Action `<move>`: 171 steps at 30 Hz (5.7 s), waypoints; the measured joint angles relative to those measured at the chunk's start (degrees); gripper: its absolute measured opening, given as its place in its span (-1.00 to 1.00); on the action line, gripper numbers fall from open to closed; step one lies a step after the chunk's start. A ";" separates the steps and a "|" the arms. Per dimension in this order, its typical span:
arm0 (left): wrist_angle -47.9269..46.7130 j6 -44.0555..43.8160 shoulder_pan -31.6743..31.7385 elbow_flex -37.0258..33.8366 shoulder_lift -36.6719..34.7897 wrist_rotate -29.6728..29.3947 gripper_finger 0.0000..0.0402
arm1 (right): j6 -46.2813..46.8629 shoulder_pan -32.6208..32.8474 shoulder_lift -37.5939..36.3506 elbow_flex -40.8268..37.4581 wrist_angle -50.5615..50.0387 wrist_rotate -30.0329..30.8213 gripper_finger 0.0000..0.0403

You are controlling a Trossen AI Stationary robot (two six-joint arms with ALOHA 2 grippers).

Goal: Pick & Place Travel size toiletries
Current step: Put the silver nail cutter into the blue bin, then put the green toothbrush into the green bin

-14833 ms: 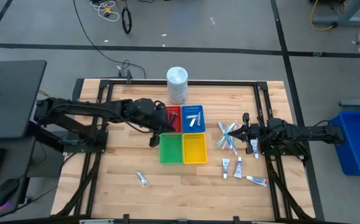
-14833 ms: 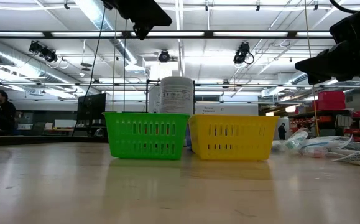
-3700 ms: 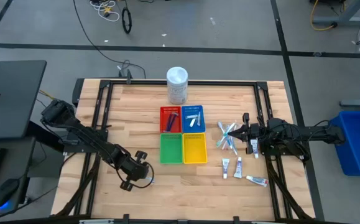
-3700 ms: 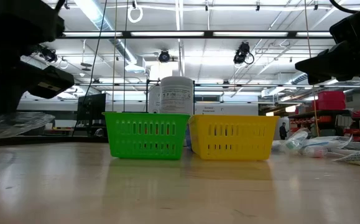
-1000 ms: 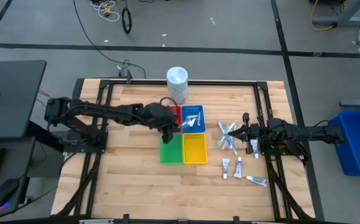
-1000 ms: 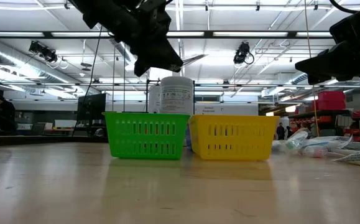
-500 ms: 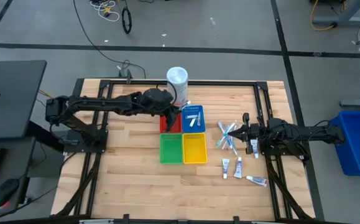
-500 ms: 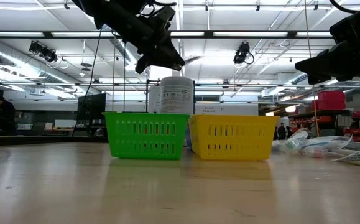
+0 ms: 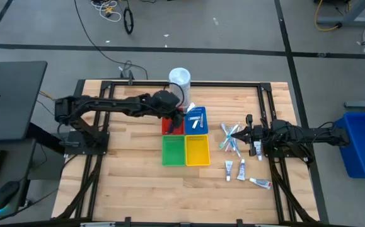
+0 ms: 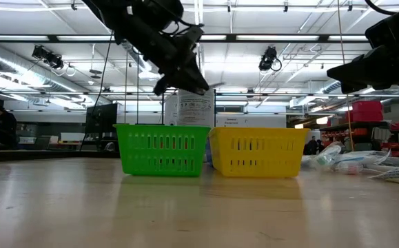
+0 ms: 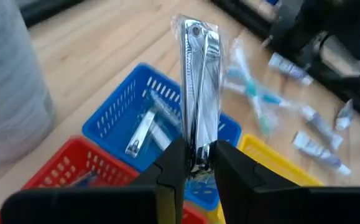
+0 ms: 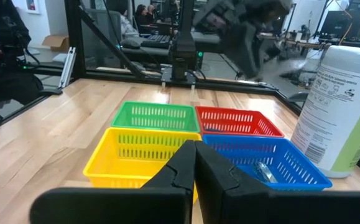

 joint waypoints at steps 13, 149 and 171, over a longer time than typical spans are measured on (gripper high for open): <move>-1.40 -1.49 -0.34 5.69 8.08 1.74 -0.65 | -0.02 -0.01 0.16 0.00 -0.01 0.52 -0.93; -12.17 10.12 -17.69 -10.02 -12.03 -3.50 -0.97 | -0.02 0.00 3.10 0.00 -0.02 0.46 -0.94; -12.30 11.75 -17.88 -21.89 -23.77 -3.26 -0.97 | -0.01 -0.01 3.10 0.02 -0.04 0.46 -0.94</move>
